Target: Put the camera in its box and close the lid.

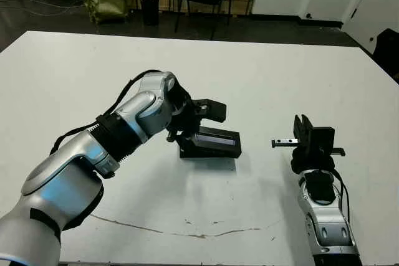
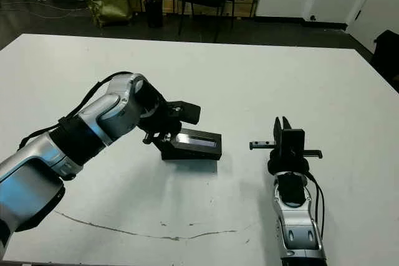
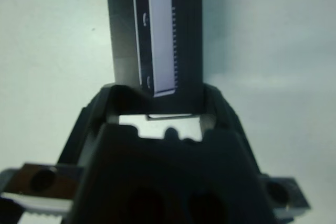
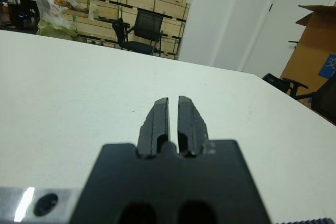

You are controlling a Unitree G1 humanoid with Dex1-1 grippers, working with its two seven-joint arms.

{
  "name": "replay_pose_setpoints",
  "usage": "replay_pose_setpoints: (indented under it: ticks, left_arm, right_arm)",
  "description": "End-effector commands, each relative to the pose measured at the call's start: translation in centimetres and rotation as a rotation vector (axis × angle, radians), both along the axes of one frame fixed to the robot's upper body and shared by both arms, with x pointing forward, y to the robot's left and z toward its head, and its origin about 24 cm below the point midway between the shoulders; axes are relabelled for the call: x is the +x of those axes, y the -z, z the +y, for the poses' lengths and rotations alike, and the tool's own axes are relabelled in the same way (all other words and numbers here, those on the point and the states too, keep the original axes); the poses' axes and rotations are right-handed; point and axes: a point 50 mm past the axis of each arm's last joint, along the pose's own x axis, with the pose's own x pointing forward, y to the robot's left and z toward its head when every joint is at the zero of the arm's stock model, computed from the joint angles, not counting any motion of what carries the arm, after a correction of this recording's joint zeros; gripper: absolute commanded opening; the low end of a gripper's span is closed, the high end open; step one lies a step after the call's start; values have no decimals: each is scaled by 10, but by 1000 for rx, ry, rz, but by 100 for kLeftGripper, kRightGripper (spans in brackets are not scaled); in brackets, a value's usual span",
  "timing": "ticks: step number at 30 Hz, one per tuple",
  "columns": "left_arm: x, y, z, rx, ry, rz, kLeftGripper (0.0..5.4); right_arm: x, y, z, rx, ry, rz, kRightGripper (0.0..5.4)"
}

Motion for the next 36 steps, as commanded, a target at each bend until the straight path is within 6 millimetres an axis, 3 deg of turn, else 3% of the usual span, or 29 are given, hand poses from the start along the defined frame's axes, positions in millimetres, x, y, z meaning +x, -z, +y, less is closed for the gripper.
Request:
replay_pose_setpoints:
  ticks: [1, 11, 36]
  left_arm:
    - [0, 5, 3, 23, 39, -30, 242]
    - [2, 8, 5, 24, 42, -49, 242]
    - [7, 15, 21, 81, -162, 124, 242]
  right_arm:
    - [-1, 7, -4, -2, -2, 8, 0]
    - [-1, 6, -3, -16, 13, 27, 0]
    - [-1, 4, -3, -2, 15, 33, 0]
